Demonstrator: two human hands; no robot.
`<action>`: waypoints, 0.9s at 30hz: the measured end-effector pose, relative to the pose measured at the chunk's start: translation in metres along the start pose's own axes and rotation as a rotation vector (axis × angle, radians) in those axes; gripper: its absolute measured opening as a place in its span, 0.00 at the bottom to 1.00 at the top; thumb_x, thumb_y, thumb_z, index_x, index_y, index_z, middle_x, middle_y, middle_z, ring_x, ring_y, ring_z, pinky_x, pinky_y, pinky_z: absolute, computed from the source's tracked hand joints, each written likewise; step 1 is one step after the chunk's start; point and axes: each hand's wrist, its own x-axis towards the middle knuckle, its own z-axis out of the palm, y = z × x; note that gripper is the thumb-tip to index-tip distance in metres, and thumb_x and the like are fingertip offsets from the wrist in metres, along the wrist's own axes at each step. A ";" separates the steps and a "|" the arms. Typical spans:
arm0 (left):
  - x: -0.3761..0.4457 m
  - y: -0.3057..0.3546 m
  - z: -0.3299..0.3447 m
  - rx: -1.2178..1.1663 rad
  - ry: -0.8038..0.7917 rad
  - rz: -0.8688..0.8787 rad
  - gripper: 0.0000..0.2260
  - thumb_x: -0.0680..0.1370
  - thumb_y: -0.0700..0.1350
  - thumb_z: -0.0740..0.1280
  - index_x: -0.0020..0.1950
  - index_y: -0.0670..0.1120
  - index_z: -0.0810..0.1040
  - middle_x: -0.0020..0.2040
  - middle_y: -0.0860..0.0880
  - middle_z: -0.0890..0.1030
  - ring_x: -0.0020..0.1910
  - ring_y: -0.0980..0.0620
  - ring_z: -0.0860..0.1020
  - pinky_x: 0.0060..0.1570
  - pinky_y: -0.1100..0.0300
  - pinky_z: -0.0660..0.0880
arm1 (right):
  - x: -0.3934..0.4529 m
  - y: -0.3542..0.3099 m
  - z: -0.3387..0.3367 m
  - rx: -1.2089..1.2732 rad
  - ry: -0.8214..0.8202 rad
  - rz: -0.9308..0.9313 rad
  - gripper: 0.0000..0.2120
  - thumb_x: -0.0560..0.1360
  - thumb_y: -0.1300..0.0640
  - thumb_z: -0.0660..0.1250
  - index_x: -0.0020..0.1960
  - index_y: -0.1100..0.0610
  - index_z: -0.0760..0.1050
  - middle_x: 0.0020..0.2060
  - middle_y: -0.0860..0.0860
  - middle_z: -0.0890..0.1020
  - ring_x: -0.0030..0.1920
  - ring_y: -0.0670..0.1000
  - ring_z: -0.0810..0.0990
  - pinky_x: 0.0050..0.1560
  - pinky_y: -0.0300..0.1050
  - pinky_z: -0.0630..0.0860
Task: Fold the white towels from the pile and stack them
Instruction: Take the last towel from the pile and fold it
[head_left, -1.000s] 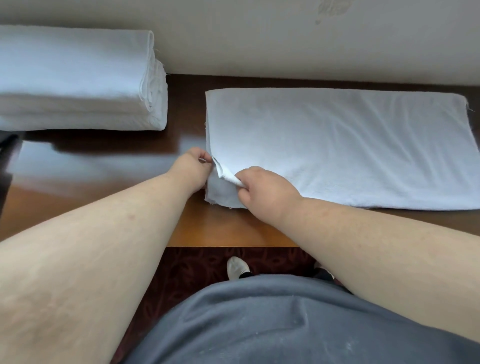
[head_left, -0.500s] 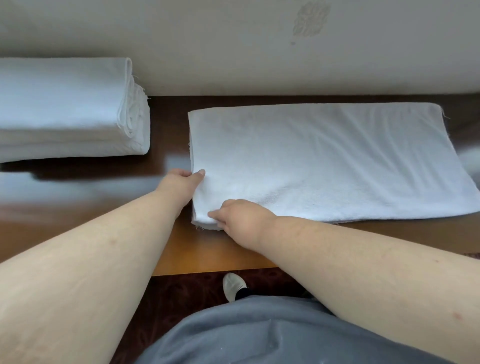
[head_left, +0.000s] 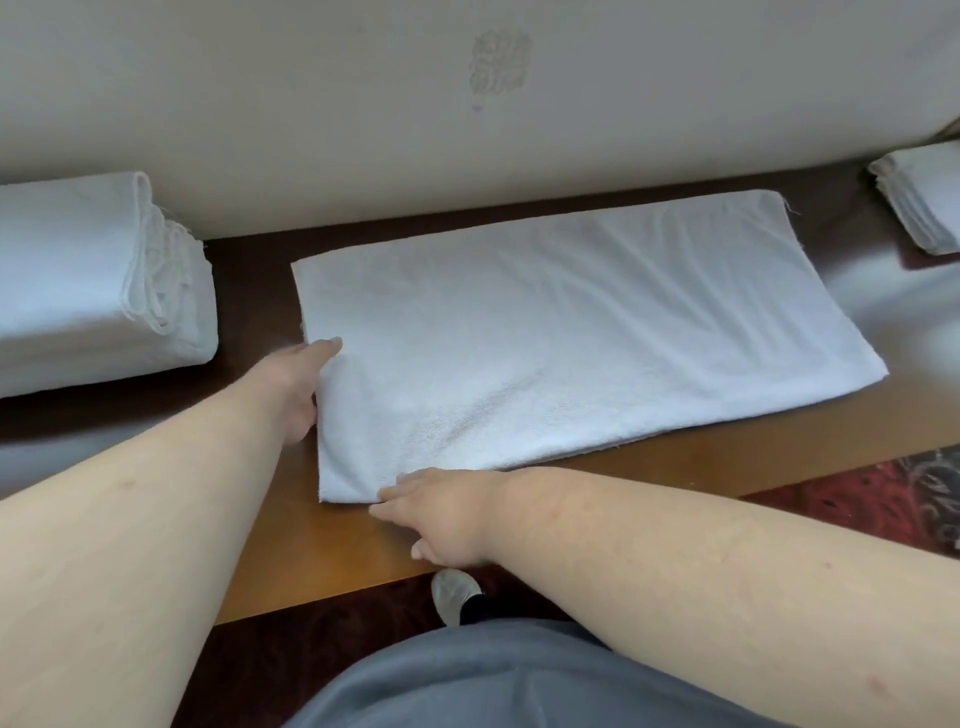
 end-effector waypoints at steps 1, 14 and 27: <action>0.004 0.000 0.001 0.044 -0.005 -0.019 0.12 0.78 0.50 0.70 0.59 0.48 0.76 0.56 0.50 0.81 0.49 0.51 0.80 0.53 0.55 0.74 | -0.001 0.002 0.000 0.079 0.077 0.019 0.28 0.83 0.56 0.61 0.80 0.54 0.57 0.78 0.52 0.61 0.77 0.55 0.58 0.75 0.52 0.57; 0.030 0.039 0.017 0.016 -0.023 -0.110 0.11 0.78 0.54 0.68 0.53 0.47 0.78 0.49 0.48 0.84 0.46 0.48 0.83 0.39 0.53 0.76 | -0.015 0.036 0.006 -0.100 0.237 0.262 0.34 0.79 0.50 0.65 0.80 0.51 0.53 0.80 0.55 0.50 0.75 0.59 0.54 0.72 0.55 0.63; 0.062 0.073 0.016 0.031 -0.061 -0.113 0.09 0.80 0.48 0.66 0.56 0.45 0.79 0.53 0.46 0.84 0.48 0.48 0.83 0.47 0.50 0.76 | -0.017 0.046 -0.006 -0.118 0.069 0.229 0.44 0.76 0.47 0.71 0.81 0.48 0.47 0.80 0.50 0.43 0.78 0.57 0.49 0.72 0.57 0.64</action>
